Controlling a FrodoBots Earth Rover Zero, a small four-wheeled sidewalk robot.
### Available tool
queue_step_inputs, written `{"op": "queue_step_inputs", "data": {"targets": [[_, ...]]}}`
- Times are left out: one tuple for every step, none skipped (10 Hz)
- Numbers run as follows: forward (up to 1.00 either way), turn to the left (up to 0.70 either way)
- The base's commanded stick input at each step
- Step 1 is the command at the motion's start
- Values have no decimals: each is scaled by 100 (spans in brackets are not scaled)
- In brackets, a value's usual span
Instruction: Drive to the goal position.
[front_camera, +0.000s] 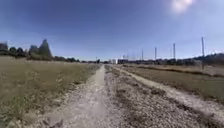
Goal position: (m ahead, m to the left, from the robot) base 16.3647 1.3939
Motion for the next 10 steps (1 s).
{"op": "queue_step_inputs", "data": {"targets": [[70, 0], [70, 0], [70, 0], [70, 0], [70, 0], [70, 0], [70, 0], [70, 0], [70, 0], [70, 0]]}}
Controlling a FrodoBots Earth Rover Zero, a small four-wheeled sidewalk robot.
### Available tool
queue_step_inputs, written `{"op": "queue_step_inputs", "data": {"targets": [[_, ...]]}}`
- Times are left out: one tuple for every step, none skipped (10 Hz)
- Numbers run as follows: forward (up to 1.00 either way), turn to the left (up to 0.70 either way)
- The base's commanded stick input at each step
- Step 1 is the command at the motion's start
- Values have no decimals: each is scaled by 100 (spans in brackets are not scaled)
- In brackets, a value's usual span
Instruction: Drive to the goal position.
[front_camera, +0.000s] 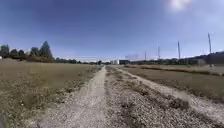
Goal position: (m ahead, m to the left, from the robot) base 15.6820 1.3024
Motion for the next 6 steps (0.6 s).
{"op": "queue_step_inputs", "data": {"targets": [[70, 0], [70, 0], [70, 0], [70, 0], [70, 0], [70, 0]]}}
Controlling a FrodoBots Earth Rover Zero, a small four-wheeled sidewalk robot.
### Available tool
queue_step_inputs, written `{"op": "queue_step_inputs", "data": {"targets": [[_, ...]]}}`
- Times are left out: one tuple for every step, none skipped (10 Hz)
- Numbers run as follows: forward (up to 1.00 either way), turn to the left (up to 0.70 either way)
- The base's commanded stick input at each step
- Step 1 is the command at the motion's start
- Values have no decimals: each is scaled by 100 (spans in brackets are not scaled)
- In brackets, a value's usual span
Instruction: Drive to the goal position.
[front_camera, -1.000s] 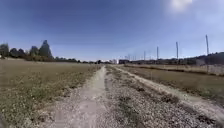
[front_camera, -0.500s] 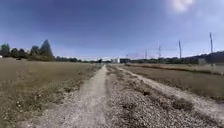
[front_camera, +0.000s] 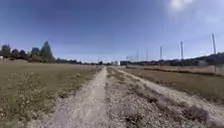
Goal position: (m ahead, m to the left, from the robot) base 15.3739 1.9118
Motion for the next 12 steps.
{"op": "queue_step_inputs", "data": {"targets": [[70, 0], [70, 0], [70, 0], [70, 0], [70, 2], [70, 6], [70, 20], [70, 0], [70, 0], [70, 0], [70, 0], [70, 0]]}}
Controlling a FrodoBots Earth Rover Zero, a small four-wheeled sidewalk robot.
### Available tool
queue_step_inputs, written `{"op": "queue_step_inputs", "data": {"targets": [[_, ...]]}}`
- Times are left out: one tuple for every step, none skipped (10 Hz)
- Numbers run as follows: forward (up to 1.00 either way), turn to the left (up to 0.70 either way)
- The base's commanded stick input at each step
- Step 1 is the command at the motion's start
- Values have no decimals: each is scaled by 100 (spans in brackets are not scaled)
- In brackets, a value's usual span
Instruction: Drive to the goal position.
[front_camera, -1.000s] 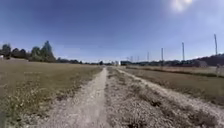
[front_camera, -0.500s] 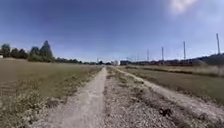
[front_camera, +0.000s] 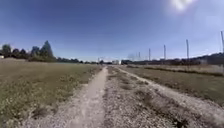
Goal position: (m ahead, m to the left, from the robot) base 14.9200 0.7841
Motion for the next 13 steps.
{"op": "queue_step_inputs", "data": {"targets": [[70, 0], [70, 0], [70, 0], [70, 0], [70, 0], [70, 0], [70, 0], [70, 0], [70, 0], [70, 0], [70, 0], [70, 0], [70, 0]]}}
